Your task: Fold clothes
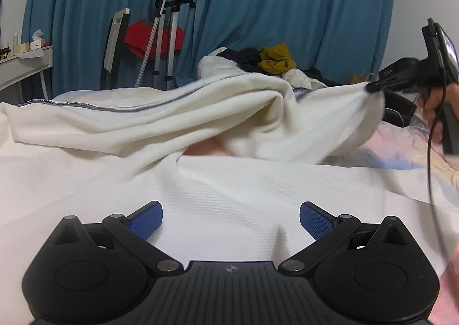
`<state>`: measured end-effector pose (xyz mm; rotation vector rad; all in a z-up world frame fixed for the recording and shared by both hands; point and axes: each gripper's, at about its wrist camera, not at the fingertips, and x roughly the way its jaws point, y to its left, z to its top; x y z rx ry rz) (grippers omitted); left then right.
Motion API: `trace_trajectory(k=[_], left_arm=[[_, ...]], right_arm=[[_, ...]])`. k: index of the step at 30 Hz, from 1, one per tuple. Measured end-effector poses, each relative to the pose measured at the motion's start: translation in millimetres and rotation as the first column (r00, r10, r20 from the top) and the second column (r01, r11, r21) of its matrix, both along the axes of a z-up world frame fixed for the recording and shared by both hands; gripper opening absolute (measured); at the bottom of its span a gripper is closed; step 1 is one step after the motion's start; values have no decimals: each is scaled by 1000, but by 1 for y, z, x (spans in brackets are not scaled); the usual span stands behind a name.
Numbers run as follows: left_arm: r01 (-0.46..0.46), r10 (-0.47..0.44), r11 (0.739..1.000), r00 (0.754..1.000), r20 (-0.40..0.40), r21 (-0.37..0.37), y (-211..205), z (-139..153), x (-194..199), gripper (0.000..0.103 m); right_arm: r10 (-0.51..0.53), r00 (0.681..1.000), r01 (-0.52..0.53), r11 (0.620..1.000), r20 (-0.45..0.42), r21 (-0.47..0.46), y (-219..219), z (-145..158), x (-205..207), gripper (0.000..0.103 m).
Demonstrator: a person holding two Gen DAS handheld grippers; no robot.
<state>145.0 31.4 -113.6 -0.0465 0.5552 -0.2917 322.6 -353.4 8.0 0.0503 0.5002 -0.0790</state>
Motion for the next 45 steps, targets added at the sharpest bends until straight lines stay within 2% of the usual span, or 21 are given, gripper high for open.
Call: trace_trajectory(k=[4,8,10,12,15,17,19,23,24,25,26,28,30,32,34,38,39,40,41,42,45], left_arm=[[1,-1,1000,1000,-9,-2,2,-2,5,103],[-2,1,1000,1000,-24,-10,5,-5,10,103],[-5,4,1000,1000,-29,-4,3,-8,13,103],[-8,8,1000,999,-38,-1,2,-10,16,103],[-8,9,1000,999,-51,4,-1,-14,21,103],[-9,9,1000,998,-54,11,-2,-16,23,103],[-7,8,1000,999,-52,11,-2,-16,21,103],[-7,7,1000,999,-50,3,-3,-14,17,103],[-8,8,1000,999,-51,0,-3,-14,16,103],[-7,7,1000,999,-50,-2,-3,-14,15,103],[-6,6,1000,999,-49,-3,-3,-13,14,103],[-4,4,1000,999,-48,-5,-3,-12,12,103],[-3,2,1000,999,-50,-9,-3,-12,12,103],[-4,3,1000,998,-56,-12,-4,-13,12,103],[-6,4,1000,998,-62,-23,-3,-14,12,103],[-10,6,999,997,-73,-49,0,-17,14,103],[-11,7,999,997,-75,-53,0,-17,15,103],[-12,8,998,997,-75,-57,1,-18,15,103],[-13,9,998,997,-74,-61,2,-18,16,103],[-14,9,998,997,-74,-66,3,-19,17,103],[-16,9,997,997,-81,-81,3,-21,20,103]], right_arm=[[-171,985,169,983,-15,-75,-51,18,11,10],[-330,944,324,932,-13,-160,-104,18,19,10],[-394,919,384,909,-31,-162,-129,10,21,11],[-403,915,395,909,-38,-130,-147,-1,21,11],[-399,917,391,907,-22,-157,-151,-23,20,15],[-411,911,407,908,-22,-103,-155,-34,16,16],[-436,900,436,900,-17,-13,-163,-39,10,23],[-513,858,492,816,-14,304,-186,-37,-25,66],[-514,858,487,802,-17,344,-185,-38,-33,72],[-515,857,482,788,-19,384,-185,-39,-41,72],[-514,858,475,772,-25,422,-184,-40,-48,72],[-460,880,458,752,-119,475,-179,-51,-51,70],[-412,877,478,700,-247,530,-174,-72,-52,71],[-380,855,519,628,-353,580,-166,-93,-55,72],[-344,864,502,560,-366,659,-160,-112,-58,72],[-411,845,523,507,-341,685,-159,-126,-39,71],[-448,831,539,507,-329,673,-162,-124,-31,69],[-488,811,566,517,-322,642,-162,-121,-24,53],[-527,786,601,530,-323,598,-163,-117,-18,23],[-547,771,626,557,-325,546,-162,-111,-6,12],[-565,774,631,648,-287,426,-147,-80,31,10]])
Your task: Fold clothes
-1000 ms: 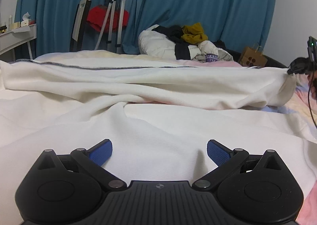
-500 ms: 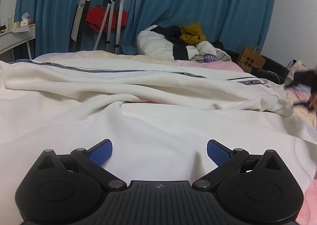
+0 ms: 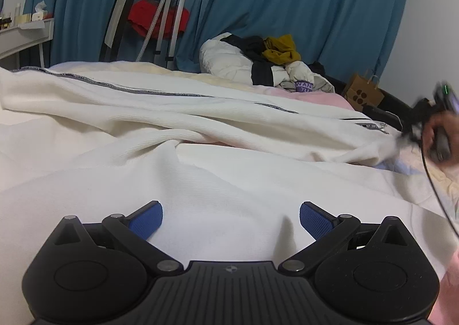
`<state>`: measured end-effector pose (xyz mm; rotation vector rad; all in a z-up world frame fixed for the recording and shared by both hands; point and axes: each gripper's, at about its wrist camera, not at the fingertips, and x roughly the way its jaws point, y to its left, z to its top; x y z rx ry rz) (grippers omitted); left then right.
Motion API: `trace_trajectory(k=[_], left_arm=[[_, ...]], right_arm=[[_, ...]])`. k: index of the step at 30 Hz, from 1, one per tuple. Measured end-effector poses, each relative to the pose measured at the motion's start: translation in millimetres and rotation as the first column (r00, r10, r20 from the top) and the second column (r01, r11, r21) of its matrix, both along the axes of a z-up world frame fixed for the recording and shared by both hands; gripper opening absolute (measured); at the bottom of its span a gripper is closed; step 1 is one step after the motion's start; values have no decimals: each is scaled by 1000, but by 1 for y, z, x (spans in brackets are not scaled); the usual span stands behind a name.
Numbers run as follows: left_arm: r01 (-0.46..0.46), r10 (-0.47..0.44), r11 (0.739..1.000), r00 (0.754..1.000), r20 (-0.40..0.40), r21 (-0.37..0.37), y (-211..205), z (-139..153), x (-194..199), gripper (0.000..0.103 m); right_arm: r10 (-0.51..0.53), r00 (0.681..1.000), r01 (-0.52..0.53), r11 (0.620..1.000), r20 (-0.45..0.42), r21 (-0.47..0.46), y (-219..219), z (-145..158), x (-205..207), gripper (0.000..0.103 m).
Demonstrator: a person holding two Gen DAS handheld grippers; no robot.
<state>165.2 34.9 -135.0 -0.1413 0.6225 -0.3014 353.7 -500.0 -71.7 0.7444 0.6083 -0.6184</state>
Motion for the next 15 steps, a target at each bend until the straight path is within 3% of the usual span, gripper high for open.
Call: trace_trajectory(k=[3,5,8,9,10,15], left_arm=[[-1,1,1000,1000,0,-17,2,1,0,103],[-3,3,1000,1000,3,-31,4,2,-1,103],[-12,13,999,1000,11,-39,6,4,-3,103],[-16,17,999,1000,17,-40,6,5,-5,103],[-15,16,999,1000,16,-41,6,6,-5,103],[-14,14,1000,1000,6,-22,4,3,-6,103]], right_arm=[[111,985,-92,986,135,-141,24,55,20,9],[183,946,-125,967,267,-222,36,89,18,9],[266,881,-125,928,392,-350,36,118,-13,9],[289,871,-118,909,398,-401,32,116,-24,9],[299,881,-120,891,367,-439,25,108,-31,9],[142,976,-93,959,168,-269,-37,4,-55,10]])
